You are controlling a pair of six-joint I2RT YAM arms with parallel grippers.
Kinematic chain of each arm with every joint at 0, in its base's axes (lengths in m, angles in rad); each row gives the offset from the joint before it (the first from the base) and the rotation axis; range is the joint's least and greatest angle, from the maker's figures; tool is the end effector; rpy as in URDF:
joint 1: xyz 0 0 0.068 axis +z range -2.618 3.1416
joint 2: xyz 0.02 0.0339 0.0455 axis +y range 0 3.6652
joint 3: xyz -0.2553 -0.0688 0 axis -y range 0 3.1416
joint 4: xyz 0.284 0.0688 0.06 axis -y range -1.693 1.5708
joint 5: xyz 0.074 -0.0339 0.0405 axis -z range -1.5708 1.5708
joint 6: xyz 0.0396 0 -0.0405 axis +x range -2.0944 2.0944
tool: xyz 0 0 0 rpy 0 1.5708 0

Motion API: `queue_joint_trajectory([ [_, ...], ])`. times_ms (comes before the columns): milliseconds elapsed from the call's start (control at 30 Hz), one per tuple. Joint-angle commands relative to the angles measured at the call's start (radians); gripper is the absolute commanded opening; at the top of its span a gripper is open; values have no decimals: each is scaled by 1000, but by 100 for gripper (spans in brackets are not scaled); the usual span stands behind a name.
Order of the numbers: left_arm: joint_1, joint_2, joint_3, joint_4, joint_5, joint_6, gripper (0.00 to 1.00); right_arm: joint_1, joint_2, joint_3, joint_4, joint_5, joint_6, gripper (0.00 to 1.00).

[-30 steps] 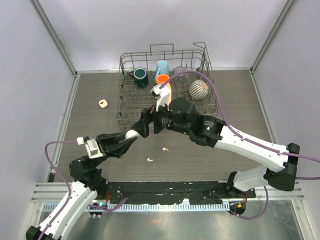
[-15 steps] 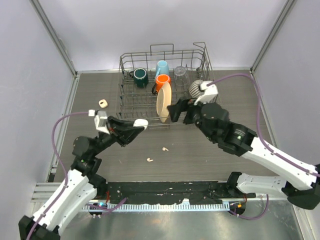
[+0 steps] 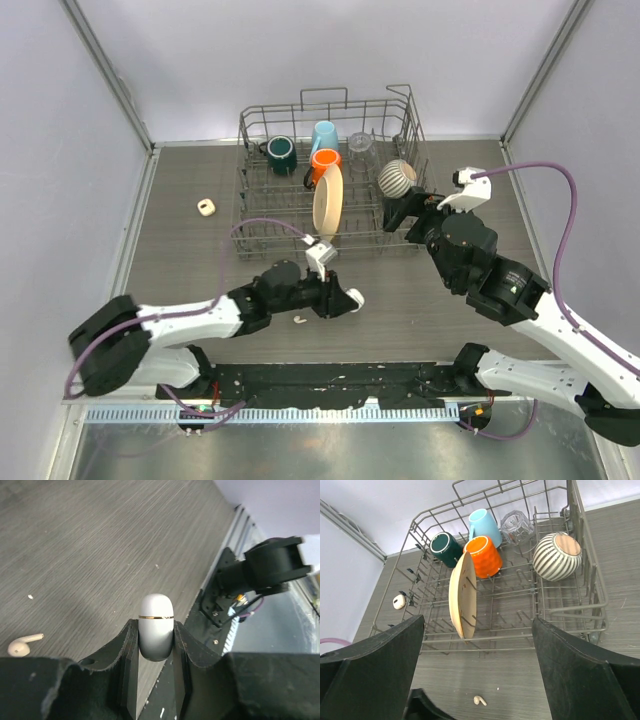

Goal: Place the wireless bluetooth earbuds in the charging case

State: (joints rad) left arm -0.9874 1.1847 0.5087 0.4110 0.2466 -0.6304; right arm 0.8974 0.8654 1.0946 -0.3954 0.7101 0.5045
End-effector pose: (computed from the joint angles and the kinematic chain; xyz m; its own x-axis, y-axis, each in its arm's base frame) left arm 0.1525 -0.2485 0.1897 -0.6701 -0.0224 -0.7419 0.6736 0.4015 -0.6205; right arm 0.1574 0.1559 0.4136 -0.1830 0.3583 -0.9155 -0.1180 0.9165 0.3823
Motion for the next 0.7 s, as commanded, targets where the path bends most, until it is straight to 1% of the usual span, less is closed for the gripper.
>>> queue_joint_trajectory([
  [0, -74, 194, 102, 169, -105, -45, 0, -6, -20, 1, -14, 37, 16, 94],
  [33, -89, 226, 119, 169, -124, -46, 0, -6, -29, -5, -23, 40, 16, 94],
  [67, -102, 292, 148, 169, -166, -49, 0, -8, -37, -10, -28, 43, 16, 95],
  [133, -129, 346, 172, 178, -199, -71, 0, -9, -49, -25, -36, 49, 16, 95],
  [167, -134, 404, 186, 210, -213, -98, 0, -8, -63, -28, -37, 58, 17, 95],
  [267, -157, 472, 212, 239, -237, -133, 0, -11, -92, -41, -42, 68, 16, 95],
  [300, -163, 510, 220, 233, -292, -140, 4, -11, -97, -41, -46, 69, 12, 95],
  [333, -172, 529, 228, 227, -302, -146, 6, -11, -104, -44, -51, 72, 9, 95],
  [467, -192, 625, 264, 236, -325, -183, 7, -12, -129, -55, -57, 83, 6, 95],
  [600, -200, 670, 264, 259, -340, -222, 17, -12, -155, -67, -68, 83, 12, 95],
  [667, -201, 674, 261, 261, -340, -229, 19, -11, -160, -70, -72, 84, 16, 95],
])
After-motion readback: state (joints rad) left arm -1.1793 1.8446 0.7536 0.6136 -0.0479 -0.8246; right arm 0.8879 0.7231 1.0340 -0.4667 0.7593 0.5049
